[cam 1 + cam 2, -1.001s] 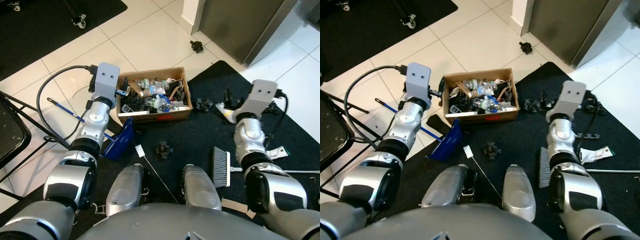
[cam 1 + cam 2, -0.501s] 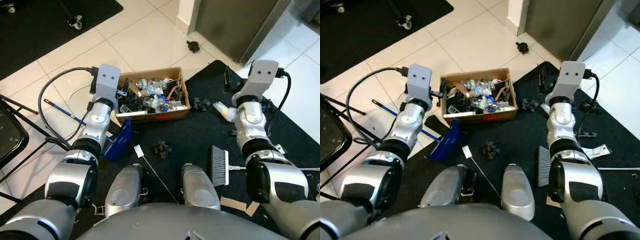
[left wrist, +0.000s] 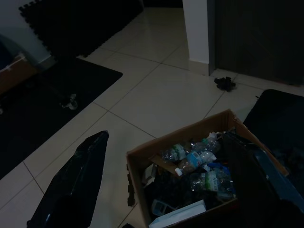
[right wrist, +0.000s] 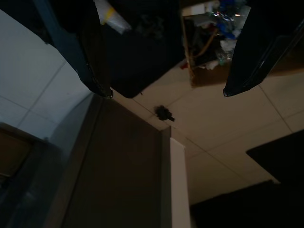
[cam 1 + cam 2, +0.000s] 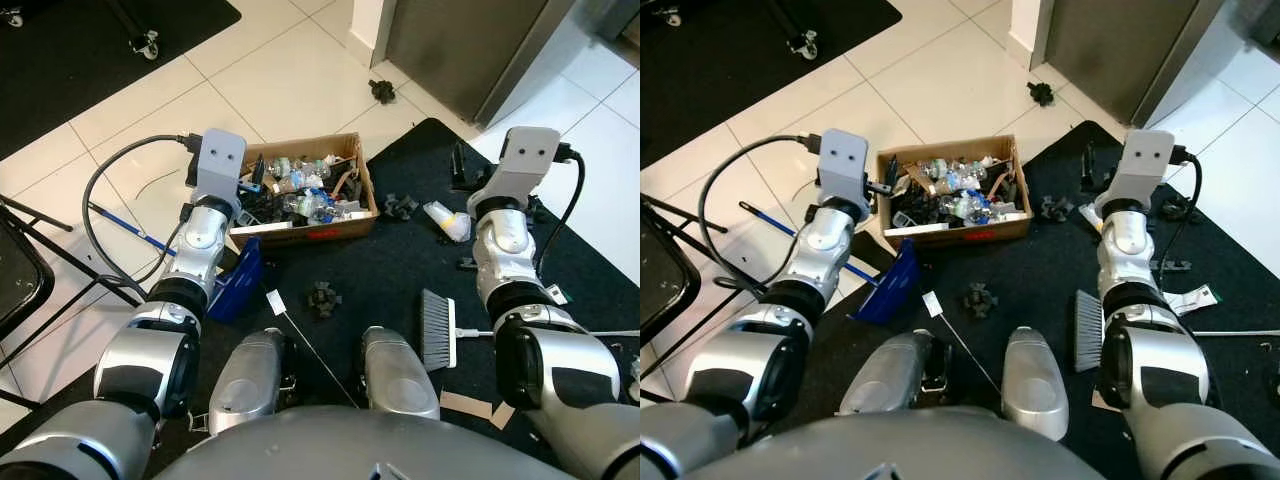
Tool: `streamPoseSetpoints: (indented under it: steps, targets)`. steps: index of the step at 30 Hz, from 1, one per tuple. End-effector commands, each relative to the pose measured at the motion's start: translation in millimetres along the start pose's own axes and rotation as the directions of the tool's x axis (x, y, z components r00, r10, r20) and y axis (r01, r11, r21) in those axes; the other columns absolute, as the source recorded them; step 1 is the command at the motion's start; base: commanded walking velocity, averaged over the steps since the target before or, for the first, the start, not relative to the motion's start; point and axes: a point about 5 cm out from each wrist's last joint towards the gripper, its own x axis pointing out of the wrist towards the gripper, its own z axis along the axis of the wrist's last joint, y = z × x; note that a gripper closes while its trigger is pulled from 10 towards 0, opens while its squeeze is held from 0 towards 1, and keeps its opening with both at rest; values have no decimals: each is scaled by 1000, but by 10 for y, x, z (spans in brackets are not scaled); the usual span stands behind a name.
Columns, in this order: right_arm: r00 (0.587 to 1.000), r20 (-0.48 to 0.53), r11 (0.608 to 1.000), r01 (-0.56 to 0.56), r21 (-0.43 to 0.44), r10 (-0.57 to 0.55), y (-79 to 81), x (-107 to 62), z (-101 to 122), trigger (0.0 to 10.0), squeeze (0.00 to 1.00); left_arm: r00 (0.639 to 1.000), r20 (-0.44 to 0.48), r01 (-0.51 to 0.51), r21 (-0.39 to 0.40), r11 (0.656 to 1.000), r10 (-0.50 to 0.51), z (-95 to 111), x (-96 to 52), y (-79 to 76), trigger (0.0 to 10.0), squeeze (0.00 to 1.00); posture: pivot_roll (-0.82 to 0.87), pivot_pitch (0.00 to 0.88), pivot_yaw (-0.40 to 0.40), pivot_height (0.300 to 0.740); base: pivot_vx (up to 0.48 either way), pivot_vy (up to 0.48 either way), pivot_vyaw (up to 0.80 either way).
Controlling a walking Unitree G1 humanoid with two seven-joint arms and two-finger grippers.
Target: Sweep floor
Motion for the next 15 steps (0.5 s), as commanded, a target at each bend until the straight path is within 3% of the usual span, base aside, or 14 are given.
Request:
streamPoseSetpoints:
  steps: [1, 12, 15]
  targets:
    - [1000, -8, 999, 22, 29, -21, -28, -55, -56, 10000, 0, 1000, -9, -2, -7, 1000, 2, -31, -19, 17, 10000, 0, 20, 0, 61, 740, 0, 0, 0]
    - [1000, -13, 999, -13, 47, 13, 58, -35, -54, 10000, 0, 1000, -9, -28, -35, 999, 27, -16, -13, 26, 10000, 0, 45, 0, 44, 740, 0, 0, 0]
    - [1000, -2, 997, -29, 67, 29, 120, -27, -38, 10000, 0, 999, -6, -37, -80, 996, 37, 20, 19, 47, 10000, 0, 47, 0, 43, 740, 0, 0, 0]
